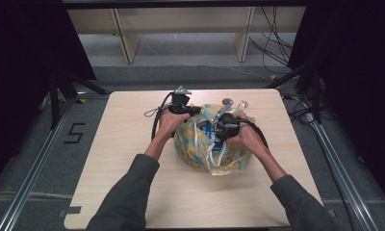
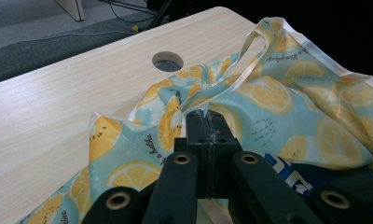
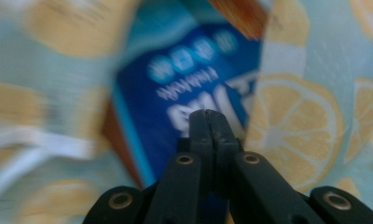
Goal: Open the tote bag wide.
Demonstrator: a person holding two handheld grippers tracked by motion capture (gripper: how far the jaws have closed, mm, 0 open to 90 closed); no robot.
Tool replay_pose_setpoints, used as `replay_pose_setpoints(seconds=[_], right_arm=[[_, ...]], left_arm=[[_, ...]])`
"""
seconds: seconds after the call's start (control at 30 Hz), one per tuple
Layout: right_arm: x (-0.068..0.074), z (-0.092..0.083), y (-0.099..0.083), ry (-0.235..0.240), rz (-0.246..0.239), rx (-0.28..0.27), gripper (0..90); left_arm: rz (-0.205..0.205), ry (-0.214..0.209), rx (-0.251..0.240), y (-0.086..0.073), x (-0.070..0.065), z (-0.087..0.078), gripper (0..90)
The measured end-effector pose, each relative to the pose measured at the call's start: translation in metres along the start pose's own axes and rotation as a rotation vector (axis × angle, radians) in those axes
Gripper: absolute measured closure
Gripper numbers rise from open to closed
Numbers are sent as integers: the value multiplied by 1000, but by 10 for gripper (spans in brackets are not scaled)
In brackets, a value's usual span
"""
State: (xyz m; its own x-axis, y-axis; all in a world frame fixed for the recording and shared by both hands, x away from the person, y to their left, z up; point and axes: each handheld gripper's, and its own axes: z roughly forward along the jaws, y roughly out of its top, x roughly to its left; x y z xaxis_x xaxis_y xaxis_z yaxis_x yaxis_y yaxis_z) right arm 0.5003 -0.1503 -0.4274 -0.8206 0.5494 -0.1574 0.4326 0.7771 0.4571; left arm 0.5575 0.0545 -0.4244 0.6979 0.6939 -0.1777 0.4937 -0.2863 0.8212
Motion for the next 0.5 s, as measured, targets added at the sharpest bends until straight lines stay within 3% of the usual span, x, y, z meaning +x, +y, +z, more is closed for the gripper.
replay_pose_setpoints(seconds=[0.07,0.1,0.13,0.2,0.23,0.27,0.3,0.4,0.5], right_arm=[[-15,3,0,-117,14,45,900],[-25,3,-2,-139,74,24,900],[-35,2,-4,-156,122,13,900],[-56,3,-6,-201,165,10,900],[-63,4,-7,-204,206,15,900],[-69,6,-8,-216,216,11,900],[-73,9,-7,-223,219,16,900],[-78,14,-11,-188,245,19,900],[-79,18,-19,-144,226,15,900]], left_arm=[[-2,3,-6,-2,-1,2,893],[12,-7,10,-3,0,2,894],[-5,-16,-1,-4,-3,5,893],[17,-26,11,-4,-7,10,893],[31,-26,19,-4,-9,13,893],[24,-31,19,-4,-12,16,893],[45,-18,32,-4,-14,18,893],[87,20,70,-4,-12,23,892],[49,45,77,-9,-3,27,892]])
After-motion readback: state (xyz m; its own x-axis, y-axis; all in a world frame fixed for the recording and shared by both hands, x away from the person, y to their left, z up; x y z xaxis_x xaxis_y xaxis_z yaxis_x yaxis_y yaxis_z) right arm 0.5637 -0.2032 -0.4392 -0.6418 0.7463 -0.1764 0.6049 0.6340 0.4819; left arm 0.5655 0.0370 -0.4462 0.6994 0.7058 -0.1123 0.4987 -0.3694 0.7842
